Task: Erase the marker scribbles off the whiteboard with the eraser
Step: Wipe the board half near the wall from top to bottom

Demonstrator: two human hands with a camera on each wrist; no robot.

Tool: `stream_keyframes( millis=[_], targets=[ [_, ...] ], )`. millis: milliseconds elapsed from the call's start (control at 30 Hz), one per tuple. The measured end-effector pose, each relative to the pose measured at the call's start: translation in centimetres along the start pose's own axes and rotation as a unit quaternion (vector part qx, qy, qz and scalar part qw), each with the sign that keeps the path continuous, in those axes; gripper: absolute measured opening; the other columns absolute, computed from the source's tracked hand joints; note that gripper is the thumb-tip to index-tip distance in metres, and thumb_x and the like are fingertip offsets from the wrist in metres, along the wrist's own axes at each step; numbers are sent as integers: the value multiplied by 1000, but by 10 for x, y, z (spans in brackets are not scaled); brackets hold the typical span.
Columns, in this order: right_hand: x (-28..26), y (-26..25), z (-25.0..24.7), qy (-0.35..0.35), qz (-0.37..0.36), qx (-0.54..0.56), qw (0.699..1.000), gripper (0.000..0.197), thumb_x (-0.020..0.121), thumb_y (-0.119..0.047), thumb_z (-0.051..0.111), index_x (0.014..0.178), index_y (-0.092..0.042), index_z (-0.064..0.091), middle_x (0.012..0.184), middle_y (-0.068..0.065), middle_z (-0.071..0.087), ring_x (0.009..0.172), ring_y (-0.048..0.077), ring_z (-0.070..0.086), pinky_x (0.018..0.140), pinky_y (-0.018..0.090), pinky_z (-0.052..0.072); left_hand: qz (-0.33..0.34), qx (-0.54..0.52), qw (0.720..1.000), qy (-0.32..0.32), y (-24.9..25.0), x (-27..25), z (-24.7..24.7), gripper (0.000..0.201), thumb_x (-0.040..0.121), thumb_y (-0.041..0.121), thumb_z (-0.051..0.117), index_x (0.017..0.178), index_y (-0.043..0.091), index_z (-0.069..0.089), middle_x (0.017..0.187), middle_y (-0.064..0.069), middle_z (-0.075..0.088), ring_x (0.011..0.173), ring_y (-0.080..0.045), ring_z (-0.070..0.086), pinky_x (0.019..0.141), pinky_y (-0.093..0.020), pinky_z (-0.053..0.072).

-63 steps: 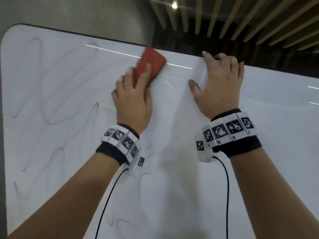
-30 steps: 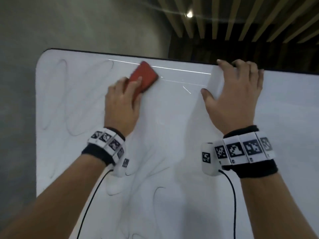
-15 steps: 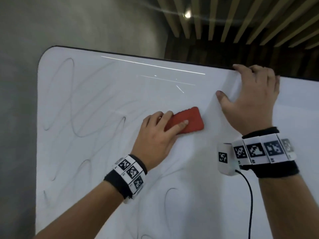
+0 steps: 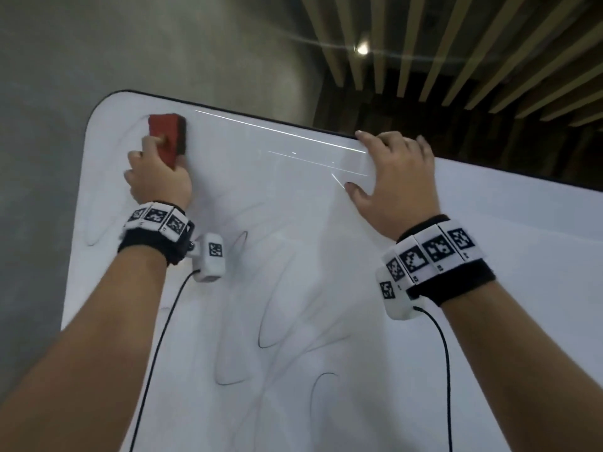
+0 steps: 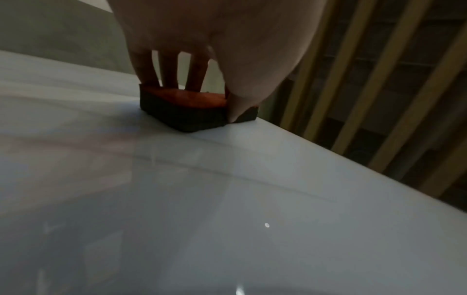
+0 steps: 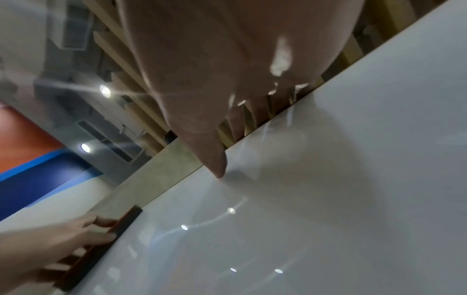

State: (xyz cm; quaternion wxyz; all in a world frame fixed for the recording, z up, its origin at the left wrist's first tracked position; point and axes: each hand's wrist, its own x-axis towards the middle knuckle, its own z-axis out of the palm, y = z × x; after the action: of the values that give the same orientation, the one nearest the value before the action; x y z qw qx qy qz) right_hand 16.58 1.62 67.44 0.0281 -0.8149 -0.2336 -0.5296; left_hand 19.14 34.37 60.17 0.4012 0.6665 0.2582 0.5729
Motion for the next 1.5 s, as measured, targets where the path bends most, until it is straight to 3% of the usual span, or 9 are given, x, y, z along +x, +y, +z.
stream_keyframes(
  millis=[133, 333, 433, 600, 700, 900, 1133, 1333, 1500],
  targets=[
    [1, -12, 9, 32, 22, -3, 999, 72, 83, -45, 75, 147, -23, 52, 130, 13, 57, 127, 36, 50, 124, 51, 18, 147, 20, 989, -14, 2, -42, 2, 41, 99, 28, 55, 137, 15, 53, 129, -22, 52, 110, -44, 51, 93, -52, 45],
    [3, -22, 19, 66, 48, -8, 997, 67, 81, -48, 71, 141, -21, 54, 126, 19, 55, 124, 43, 49, 123, 55, 21, 443, 12, 892, -87, 0, -131, 0, 39, 98, 35, 61, 136, 25, 59, 122, -10, 58, 99, -32, 53, 85, -44, 47],
    [2, -23, 24, 86, 48, -10, 995, 66, 82, -50, 67, 139, -20, 54, 125, 19, 55, 124, 42, 48, 123, 55, 20, 381, 24, 923, -49, -7, -84, -1, 40, 98, 37, 60, 135, 23, 58, 118, -13, 58, 96, -36, 55, 83, -46, 49],
    [0, -20, 30, 91, 46, -16, 995, 67, 83, -54, 63, 140, -22, 52, 127, 17, 54, 126, 40, 47, 125, 54, 16, 88, 29, 996, -11, -9, -23, 5, 42, 99, 33, 56, 139, 19, 50, 131, -19, 50, 114, -42, 50, 95, -51, 45],
    [0, -19, 32, 90, 45, -21, 995, 67, 84, -55, 62, 141, -23, 51, 128, 16, 53, 128, 40, 47, 126, 53, 15, 180, 44, 983, -4, 4, -68, 8, 41, 100, 33, 53, 137, 17, 52, 125, -19, 52, 105, -39, 51, 88, -50, 48],
    [-1, -20, 29, 87, 45, -19, 995, 68, 84, -55, 60, 142, -22, 50, 129, 17, 53, 129, 40, 46, 126, 53, 15, 489, 3, 868, -87, -4, -161, 9, 39, 97, 32, 66, 135, 25, 63, 122, -12, 62, 98, -33, 54, 85, -43, 46],
    [0, -19, 26, 71, 46, -6, 996, 68, 84, -53, 64, 144, -24, 49, 133, 14, 51, 131, 36, 44, 127, 51, 11, 141, -26, 989, 18, -6, -97, 20, 45, 95, 38, 58, 137, 20, 58, 118, -17, 55, 99, -37, 51, 90, -48, 46],
    [-1, -21, 27, 72, 54, 2, 996, 69, 84, -53, 67, 144, -25, 49, 133, 14, 51, 133, 36, 43, 127, 52, 9, 402, -25, 910, -102, -10, -239, 15, 43, 94, 32, 56, 137, 24, 61, 121, -12, 60, 95, -30, 49, 82, -44, 47],
    [-2, -14, 22, 66, 37, 24, 997, 68, 86, -46, 70, 146, -24, 50, 134, 16, 52, 134, 36, 44, 127, 51, 10, 323, -15, 946, -27, -28, -163, 21, 43, 95, 37, 57, 135, 20, 60, 112, -18, 59, 90, -35, 53, 80, -46, 47]
  ],
)
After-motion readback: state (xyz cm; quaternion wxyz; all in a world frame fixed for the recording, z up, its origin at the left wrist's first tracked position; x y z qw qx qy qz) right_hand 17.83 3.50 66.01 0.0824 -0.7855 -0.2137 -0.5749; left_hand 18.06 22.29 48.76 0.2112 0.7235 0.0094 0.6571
